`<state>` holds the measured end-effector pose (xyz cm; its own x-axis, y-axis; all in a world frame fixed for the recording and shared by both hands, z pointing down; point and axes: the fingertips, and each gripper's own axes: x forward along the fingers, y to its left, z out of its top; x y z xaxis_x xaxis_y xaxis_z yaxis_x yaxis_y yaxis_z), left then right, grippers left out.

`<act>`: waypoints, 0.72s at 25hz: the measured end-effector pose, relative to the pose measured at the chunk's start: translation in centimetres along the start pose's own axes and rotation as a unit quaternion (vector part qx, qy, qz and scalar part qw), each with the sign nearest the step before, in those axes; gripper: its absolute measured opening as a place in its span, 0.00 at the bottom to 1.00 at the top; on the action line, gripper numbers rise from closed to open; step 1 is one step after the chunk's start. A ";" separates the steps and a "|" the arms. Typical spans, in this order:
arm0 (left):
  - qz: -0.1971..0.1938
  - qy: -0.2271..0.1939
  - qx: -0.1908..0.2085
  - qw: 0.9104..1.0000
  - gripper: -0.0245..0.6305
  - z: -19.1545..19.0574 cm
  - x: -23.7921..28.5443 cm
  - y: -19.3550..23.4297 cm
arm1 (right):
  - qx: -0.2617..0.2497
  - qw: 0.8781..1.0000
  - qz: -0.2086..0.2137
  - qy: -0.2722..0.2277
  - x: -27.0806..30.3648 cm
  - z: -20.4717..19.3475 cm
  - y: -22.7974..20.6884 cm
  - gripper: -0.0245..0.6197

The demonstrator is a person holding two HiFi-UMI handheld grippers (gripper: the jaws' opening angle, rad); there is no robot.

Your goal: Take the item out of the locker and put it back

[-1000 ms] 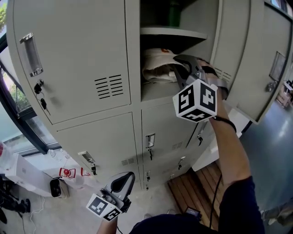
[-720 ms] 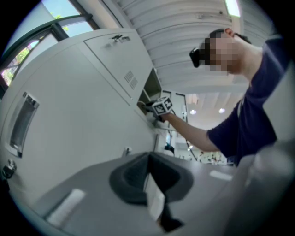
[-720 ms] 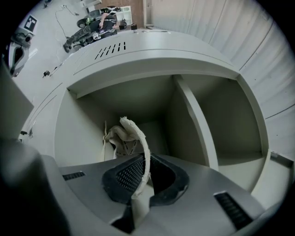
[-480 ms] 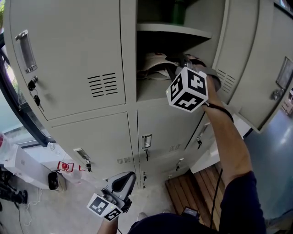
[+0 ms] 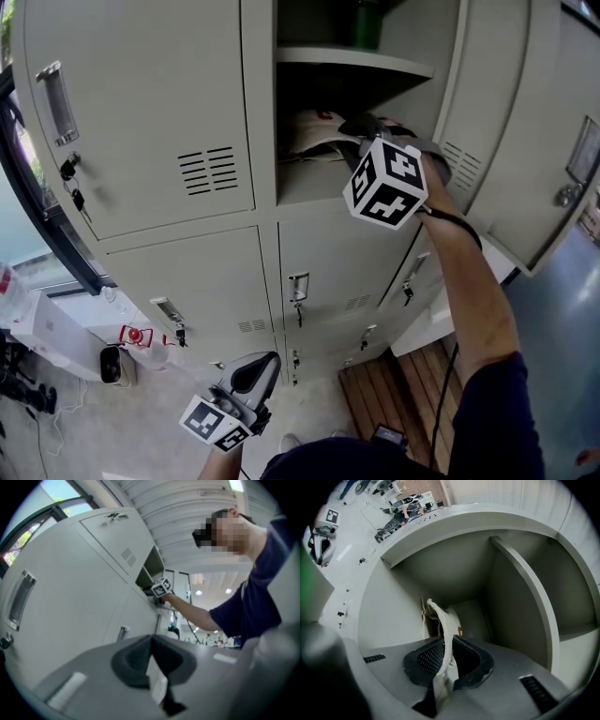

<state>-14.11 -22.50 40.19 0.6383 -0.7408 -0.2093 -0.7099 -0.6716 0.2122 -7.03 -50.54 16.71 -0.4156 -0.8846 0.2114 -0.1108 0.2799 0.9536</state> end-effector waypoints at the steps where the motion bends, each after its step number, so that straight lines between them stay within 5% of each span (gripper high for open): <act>1: 0.001 0.001 0.000 1.000 0.04 0.0 -0.1 -0.1 | 0.001 1.000 0.006 -0.002 -0.1 0.0 0.3 0.07; 12: -0.002 0.006 0.006 1.000 0.04 0.3 -0.9 -0.9 | 0.016 0.998 0.060 -0.009 -1.4 -0.3 2.6 0.16; 18: -0.009 0.010 0.010 1.000 0.04 0.5 -1.2 -1.3 | 0.034 0.998 0.056 -0.020 -3.1 -0.1 2.6 0.20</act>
<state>-14.12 -20.70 39.67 0.6564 -0.7289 -0.1944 -0.7039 -0.6845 0.1897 -5.97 -47.05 18.57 -0.4644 -0.8308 0.3066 -0.1211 0.4025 0.9074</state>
